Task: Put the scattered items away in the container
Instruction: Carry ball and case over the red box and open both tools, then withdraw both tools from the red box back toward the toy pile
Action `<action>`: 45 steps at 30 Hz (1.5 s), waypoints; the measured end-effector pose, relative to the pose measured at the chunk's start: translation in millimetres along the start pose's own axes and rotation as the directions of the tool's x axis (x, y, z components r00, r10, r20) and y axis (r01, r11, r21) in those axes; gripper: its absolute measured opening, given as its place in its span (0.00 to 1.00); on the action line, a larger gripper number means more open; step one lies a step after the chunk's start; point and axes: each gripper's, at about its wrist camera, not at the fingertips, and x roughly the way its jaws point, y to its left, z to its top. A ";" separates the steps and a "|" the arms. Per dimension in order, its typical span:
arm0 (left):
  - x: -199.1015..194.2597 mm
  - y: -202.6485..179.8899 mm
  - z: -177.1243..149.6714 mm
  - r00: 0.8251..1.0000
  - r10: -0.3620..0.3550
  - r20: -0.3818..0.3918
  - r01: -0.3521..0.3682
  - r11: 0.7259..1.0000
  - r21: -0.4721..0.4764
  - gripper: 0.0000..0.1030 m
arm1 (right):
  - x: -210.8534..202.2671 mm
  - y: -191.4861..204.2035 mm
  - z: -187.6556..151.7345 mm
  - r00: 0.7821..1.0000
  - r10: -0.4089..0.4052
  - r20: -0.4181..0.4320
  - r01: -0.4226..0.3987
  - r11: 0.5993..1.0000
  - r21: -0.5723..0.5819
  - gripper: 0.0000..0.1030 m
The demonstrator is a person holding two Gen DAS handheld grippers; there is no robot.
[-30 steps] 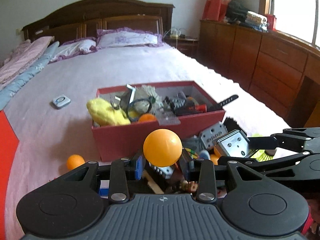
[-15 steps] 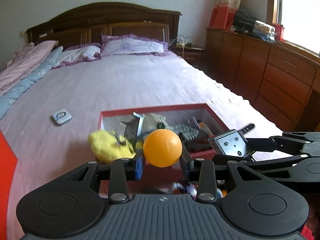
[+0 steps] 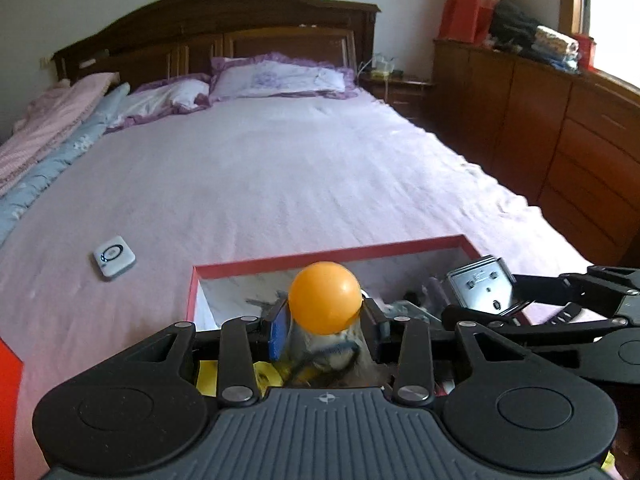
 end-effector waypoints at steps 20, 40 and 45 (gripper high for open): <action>-77.7 -0.9 -49.3 1.000 0.011 0.001 -0.011 1.000 -0.018 0.89 | -63.6 18.2 -41.7 0.996 0.011 -0.085 -0.014 0.999 -0.035 0.73; -149.8 -14.3 -113.5 0.997 0.072 -0.017 -0.073 0.995 -0.066 0.93 | -146.8 46.3 -114.2 0.998 0.015 -0.056 -0.018 0.999 -0.038 0.84; -153.8 -15.3 -126.9 0.997 0.075 -0.031 -0.077 0.994 -0.075 0.95 | -150.2 43.5 -126.3 0.997 0.012 -0.074 -0.013 1.000 -0.021 0.84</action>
